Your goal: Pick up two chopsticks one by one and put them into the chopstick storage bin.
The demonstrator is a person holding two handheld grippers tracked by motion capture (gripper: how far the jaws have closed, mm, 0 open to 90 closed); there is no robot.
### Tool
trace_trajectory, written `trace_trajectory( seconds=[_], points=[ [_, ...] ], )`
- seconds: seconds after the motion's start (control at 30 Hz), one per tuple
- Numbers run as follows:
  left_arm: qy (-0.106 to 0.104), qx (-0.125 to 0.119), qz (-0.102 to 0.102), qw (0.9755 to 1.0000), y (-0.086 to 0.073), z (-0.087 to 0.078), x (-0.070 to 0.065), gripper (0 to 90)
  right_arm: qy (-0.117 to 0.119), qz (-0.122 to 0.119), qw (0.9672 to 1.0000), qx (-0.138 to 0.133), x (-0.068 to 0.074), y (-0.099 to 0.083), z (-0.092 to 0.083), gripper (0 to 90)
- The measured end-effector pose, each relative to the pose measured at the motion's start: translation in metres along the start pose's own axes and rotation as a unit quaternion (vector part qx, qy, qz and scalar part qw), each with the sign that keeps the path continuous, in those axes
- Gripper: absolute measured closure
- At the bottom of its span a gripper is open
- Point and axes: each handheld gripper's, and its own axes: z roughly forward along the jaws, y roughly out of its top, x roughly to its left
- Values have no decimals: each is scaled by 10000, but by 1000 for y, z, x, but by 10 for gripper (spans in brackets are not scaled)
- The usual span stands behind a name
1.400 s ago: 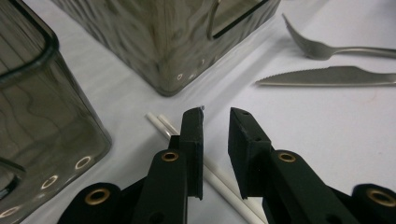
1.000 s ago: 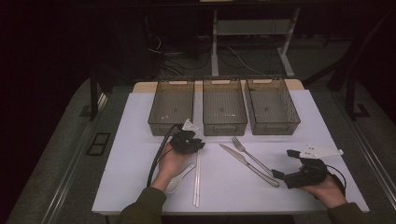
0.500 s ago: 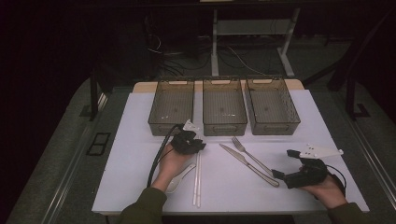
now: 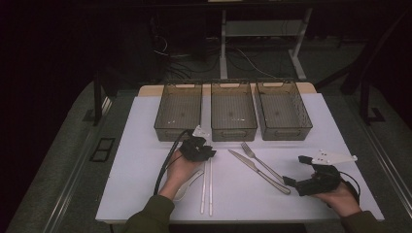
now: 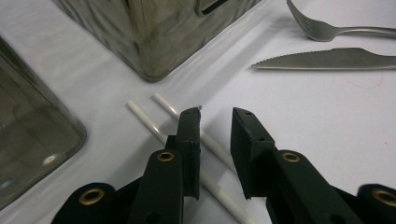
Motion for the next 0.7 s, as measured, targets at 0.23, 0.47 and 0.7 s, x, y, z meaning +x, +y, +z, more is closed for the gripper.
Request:
trace_trajectory(
  seconds=[0.23, 0.47, 0.7],
  points=[
    [33, -39, -7, 10000, 1, 0, 0, 698, -1, 5, 10000, -4, 0, 0, 0, 5],
    [128, -160, -89, 9998, 6, -1, 4, 689, -1, 5, 10000, 2, 0, 0, 0, 5],
    [367, -146, -207, 9990, 15, 9, 7, 689, 7, 16, 10000, -7, 0, 0, 0, 5]
  ],
)
